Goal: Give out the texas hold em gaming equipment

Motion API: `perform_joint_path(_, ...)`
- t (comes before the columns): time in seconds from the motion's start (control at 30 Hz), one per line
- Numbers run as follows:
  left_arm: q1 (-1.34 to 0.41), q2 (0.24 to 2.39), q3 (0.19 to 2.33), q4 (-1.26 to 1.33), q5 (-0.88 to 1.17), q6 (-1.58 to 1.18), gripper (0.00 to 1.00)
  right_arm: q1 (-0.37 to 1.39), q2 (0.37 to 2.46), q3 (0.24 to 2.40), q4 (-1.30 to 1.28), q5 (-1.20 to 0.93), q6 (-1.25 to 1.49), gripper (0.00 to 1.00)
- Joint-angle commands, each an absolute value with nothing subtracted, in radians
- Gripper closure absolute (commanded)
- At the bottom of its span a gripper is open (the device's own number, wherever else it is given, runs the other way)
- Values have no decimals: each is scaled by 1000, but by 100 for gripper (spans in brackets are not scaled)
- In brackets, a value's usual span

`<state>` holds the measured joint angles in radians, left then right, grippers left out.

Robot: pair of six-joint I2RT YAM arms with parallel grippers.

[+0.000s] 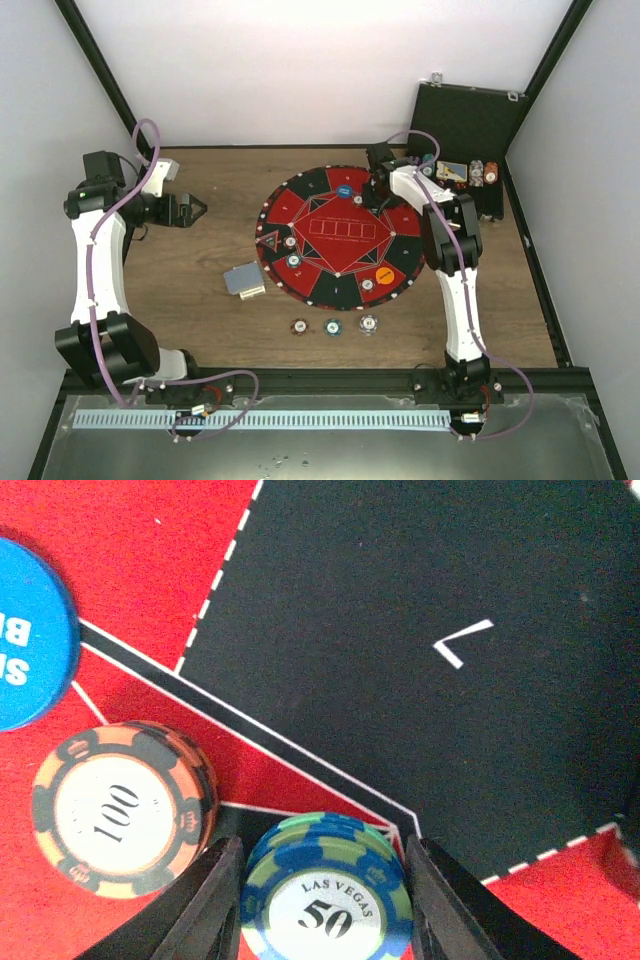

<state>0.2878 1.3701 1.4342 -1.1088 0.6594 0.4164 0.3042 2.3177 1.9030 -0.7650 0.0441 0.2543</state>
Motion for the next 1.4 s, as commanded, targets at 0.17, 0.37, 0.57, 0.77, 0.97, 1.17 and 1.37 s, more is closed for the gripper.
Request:
perform_joint_path(0.17, 291, 1371, 1439, -1094, 680, 428, 0, 300, 2347, 1950, -752, 22, 250, 64)
perform_joint_path(0.37, 292, 1383, 1439, -1093, 689, 422, 0, 301, 2317, 1947, -771, 15, 245, 45)
perform_joint_path(0.57, 291, 1377, 1440, -1099, 707, 422, 0, 304, 2206, 1926, -792, 21, 242, 43)
perform_joint_path(0.77, 292, 1382, 1442, -1111, 715, 421, 0, 357, 2021, 1803, -790, 58, 259, 43)
perform_joint_path(0.97, 292, 1375, 1441, -1118, 719, 420, 0, 572, 1777, 1550, -744, 97, 325, 40)
perform_joint_path(1.17, 292, 1368, 1441, -1123, 710, 414, 0, 868, 1648, 1334, -724, 106, 474, 26)
perform_joint_path(1.37, 291, 1349, 1444, -1130, 710, 411, 0, 1038, 1638, 1181, -702, 109, 593, 19)
